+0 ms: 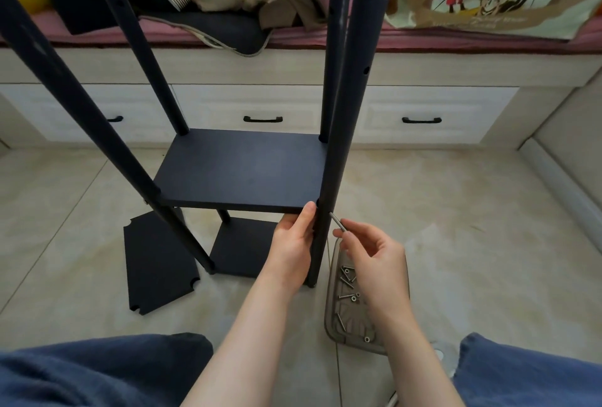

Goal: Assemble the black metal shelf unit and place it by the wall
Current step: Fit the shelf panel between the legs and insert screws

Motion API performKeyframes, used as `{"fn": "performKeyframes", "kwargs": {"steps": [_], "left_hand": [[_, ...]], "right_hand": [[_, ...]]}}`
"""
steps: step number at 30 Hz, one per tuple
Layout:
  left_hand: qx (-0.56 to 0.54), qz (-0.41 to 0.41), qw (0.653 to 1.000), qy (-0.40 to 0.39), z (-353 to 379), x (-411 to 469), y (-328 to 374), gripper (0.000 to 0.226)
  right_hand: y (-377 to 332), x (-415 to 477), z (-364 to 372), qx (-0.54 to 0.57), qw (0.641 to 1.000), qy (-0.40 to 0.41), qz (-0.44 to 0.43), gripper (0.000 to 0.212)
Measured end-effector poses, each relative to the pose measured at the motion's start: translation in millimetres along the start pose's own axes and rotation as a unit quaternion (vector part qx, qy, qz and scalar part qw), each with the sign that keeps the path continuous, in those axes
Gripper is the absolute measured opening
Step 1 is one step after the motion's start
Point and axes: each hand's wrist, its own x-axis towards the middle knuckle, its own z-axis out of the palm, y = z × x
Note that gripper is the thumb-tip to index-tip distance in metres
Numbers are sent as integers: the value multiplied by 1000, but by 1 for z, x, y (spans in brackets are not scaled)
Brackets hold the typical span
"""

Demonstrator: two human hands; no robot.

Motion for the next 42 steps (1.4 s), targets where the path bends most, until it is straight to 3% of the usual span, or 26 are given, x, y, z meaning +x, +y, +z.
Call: {"fn": "performKeyframes", "kwargs": {"steps": [42], "left_hand": [[11,10,1000,6,1,1,-3,18]], "right_hand": [[2,25,12,-22,1000,-1,-19,17]]}}
